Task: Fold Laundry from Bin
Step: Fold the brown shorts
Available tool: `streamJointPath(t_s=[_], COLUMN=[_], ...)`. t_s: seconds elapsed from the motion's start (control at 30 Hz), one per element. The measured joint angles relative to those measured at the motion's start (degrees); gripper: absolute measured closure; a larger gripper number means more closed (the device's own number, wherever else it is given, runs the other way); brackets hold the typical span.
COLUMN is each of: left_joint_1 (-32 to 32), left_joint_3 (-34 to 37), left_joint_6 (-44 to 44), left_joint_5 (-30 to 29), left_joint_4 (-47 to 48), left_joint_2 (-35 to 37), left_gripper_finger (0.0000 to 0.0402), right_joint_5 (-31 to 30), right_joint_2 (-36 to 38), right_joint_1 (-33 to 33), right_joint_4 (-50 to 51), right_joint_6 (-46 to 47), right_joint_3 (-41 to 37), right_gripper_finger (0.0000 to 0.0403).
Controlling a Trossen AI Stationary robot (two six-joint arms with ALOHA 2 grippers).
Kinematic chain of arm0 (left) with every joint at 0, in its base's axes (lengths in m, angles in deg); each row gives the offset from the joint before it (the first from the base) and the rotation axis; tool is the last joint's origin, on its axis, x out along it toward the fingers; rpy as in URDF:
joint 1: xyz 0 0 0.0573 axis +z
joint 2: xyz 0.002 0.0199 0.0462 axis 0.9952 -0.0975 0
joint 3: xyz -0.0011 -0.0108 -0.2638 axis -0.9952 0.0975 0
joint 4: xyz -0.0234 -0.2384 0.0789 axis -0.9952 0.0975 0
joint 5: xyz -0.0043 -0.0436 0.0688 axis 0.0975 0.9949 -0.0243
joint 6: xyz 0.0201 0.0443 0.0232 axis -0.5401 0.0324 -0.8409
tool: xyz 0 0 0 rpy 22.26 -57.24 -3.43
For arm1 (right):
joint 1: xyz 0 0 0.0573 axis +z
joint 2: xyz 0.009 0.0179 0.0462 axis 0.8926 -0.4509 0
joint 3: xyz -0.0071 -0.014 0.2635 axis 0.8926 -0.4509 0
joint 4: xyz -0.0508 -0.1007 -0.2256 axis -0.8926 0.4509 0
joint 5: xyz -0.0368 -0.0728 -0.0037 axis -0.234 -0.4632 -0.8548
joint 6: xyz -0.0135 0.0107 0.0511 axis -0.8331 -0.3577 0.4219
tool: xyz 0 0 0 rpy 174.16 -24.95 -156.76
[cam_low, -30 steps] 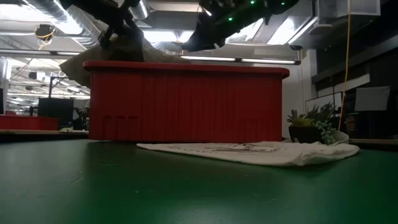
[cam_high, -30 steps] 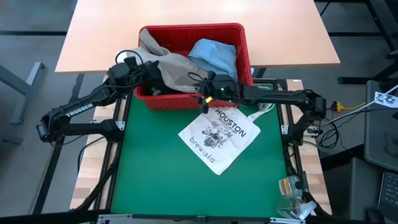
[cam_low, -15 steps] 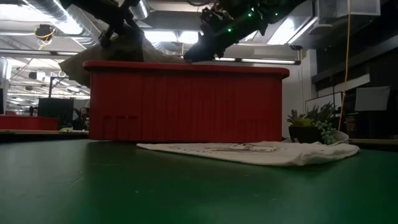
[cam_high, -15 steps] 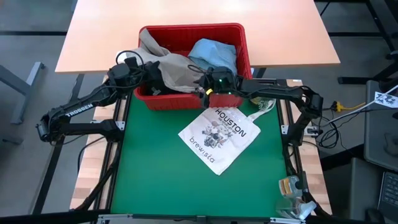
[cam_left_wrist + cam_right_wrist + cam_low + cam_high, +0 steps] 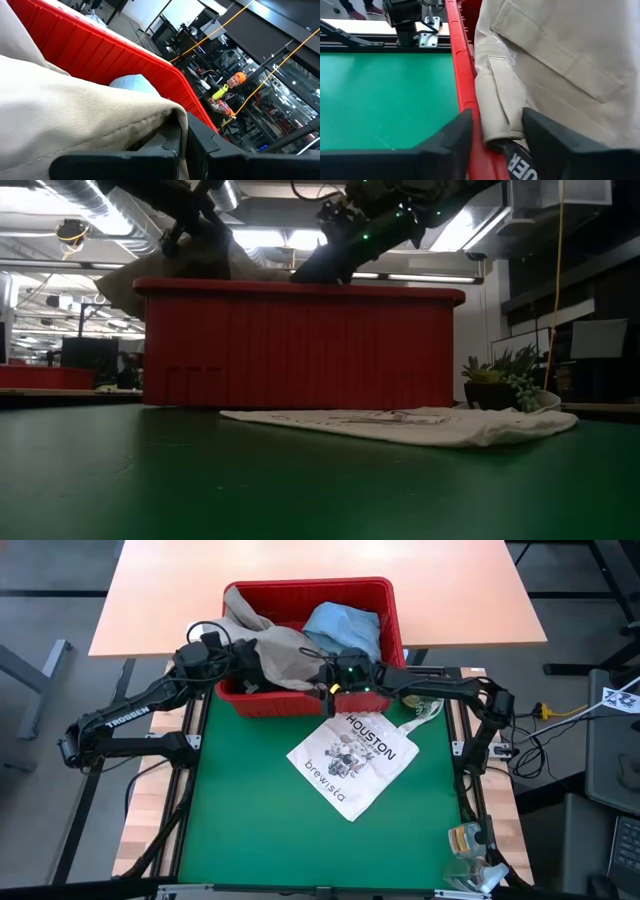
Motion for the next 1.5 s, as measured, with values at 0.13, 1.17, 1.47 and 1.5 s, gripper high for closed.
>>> streamJointPath(t_s=[0.13, 1.17, 1.47, 1.5], left_joint_1=[0.0, 0.0, -2.2, -2.8], left_joint_3=[0.0, 0.0, 0.0, 0.0], left_joint_6=[0.0, -1.3, -14.2, -14.9], left_joint_5=[0.2, 27.6, 38.9, 39.6], left_joint_4=[0.0, 0.6, 5.0, 6.1], left_joint_2=[0.0, 0.0, 0.1, 0.1], left_gripper_finger=[0.0397, 0.0397, 0.0345, 0.0333], right_joint_5=[0.3, -12.9, -13.6, -14.2], right_joint_2=[0.0, 2.9, 2.9, 2.9], right_joint_1=[0.1, 0.0, 0.0, 0.0], right_joint_4=[-0.1, 54.1, 62.7, 62.7], right_joint_6=[0.0, -12.2, -12.5, -12.5], right_joint_3=[0.0, 33.9, 38.7, 38.9], right_gripper_finger=[0.0344, 0.0393, 0.0393, 0.0393])
